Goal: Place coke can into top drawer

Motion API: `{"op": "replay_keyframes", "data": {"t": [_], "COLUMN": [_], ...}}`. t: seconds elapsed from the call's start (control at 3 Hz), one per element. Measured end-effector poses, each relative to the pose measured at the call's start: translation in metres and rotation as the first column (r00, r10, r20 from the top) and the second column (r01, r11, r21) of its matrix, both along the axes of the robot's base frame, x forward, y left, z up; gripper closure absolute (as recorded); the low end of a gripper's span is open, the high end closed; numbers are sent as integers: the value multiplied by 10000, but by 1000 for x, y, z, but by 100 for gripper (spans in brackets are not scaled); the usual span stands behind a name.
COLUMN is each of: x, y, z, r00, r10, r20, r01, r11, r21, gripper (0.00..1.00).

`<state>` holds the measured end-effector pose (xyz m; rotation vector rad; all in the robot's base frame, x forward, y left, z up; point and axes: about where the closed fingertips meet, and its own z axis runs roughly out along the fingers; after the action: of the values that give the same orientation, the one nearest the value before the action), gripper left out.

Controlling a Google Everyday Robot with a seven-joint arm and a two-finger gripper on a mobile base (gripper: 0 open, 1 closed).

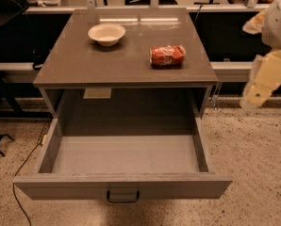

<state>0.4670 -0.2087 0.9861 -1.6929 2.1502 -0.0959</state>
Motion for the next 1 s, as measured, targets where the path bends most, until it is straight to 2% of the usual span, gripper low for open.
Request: {"op": "replay_keyframes", "data": {"t": [0.33, 0.67, 1.0], "x": [54, 104, 148], "y": [15, 30, 46], "z": [7, 11, 6], "r00": [9972, 9936, 9946], "r10": [296, 440, 454], "r20": [684, 1038, 935], "r01": [-335, -542, -548], "r11": [9978, 9938, 9934], "r21": [570, 975, 1004], "gripper": [0, 0, 0]}}
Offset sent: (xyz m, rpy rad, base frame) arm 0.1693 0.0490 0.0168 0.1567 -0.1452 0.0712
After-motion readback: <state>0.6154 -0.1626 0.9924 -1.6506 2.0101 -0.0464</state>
